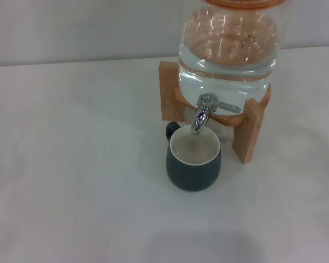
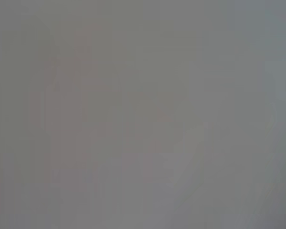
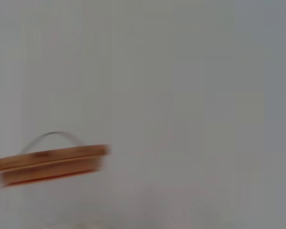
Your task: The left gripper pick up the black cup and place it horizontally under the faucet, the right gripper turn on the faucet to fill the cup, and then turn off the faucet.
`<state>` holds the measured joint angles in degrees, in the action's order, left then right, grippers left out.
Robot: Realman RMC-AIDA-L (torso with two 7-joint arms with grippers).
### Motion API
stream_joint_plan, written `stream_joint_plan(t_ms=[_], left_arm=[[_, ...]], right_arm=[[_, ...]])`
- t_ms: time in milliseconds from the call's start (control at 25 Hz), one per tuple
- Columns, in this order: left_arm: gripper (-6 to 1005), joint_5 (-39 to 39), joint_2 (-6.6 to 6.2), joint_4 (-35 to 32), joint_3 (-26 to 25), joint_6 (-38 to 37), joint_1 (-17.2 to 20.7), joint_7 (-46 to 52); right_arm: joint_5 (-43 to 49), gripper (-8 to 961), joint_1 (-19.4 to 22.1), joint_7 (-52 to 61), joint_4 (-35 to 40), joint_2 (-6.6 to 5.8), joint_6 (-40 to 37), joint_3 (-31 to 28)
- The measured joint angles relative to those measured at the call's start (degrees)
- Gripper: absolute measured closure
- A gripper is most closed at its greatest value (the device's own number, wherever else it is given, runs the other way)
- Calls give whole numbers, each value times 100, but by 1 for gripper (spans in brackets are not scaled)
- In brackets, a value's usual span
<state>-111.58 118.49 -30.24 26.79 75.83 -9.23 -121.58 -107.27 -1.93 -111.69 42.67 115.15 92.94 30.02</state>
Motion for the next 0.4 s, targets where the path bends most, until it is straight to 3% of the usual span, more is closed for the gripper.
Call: stream_joint_plan(t_ms=[160, 400], left_arm=[[583, -11, 24, 9, -200, -1, -27, -93], [583, -217, 21, 273, -230, -3, -76, -463]], right_arm=[[-378, 112, -217, -1327, -1541, -14, 41, -742], [-826, 112, -275, -2180, -2335, -11, 32, -855]])
